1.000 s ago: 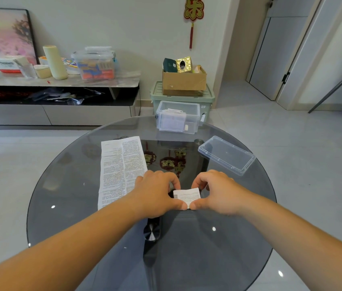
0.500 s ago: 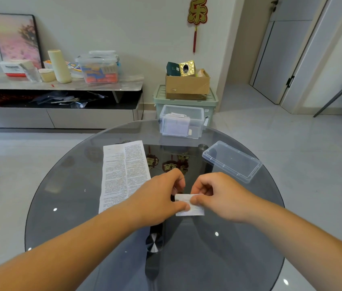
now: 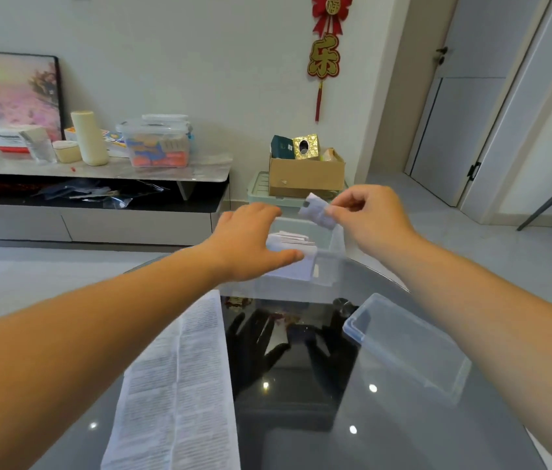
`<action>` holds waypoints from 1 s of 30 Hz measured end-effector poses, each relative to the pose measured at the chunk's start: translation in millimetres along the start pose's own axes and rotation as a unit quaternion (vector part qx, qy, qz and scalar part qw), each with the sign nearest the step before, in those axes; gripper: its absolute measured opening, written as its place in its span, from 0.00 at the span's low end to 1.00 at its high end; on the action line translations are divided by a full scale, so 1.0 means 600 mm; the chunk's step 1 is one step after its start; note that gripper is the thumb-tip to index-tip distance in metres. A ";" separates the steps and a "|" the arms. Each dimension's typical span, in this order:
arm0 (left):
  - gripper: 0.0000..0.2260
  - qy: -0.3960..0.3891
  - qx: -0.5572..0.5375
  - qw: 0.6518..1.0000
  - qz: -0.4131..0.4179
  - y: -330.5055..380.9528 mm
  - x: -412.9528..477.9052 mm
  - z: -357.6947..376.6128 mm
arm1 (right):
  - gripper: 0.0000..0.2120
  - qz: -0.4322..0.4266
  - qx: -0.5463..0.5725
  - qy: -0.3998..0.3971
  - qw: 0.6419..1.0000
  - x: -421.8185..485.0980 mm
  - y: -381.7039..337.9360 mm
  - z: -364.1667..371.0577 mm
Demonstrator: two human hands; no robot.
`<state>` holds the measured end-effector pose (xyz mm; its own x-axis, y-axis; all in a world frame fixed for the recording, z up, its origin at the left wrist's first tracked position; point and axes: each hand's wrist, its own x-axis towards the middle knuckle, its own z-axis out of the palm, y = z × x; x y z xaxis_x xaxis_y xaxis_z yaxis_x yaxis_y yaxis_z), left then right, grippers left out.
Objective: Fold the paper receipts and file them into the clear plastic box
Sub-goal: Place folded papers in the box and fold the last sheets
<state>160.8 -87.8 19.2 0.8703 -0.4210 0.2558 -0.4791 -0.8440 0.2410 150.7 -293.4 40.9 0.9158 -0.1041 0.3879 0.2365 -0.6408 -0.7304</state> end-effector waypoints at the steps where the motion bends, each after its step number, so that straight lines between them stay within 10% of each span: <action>1: 0.37 -0.018 0.038 0.999 0.019 -0.010 0.020 0.007 | 0.05 0.008 0.003 0.006 1.000 0.027 0.008 0.009; 8: 0.37 -0.109 0.206 0.963 0.134 -0.031 0.084 0.053 | 0.05 0.007 -0.041 -0.042 0.998 0.102 0.060 0.078; 30: 0.36 -0.162 0.170 0.965 0.117 -0.028 0.098 0.064 | 0.07 -0.024 -0.134 -0.068 0.988 0.113 0.093 0.102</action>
<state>224.4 -110.8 -5.6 0.7593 -0.6486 -0.0527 -0.6495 -0.7503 -0.1237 245.9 -289.8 -8.1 0.9451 0.0219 0.3259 0.2020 -0.8234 -0.5303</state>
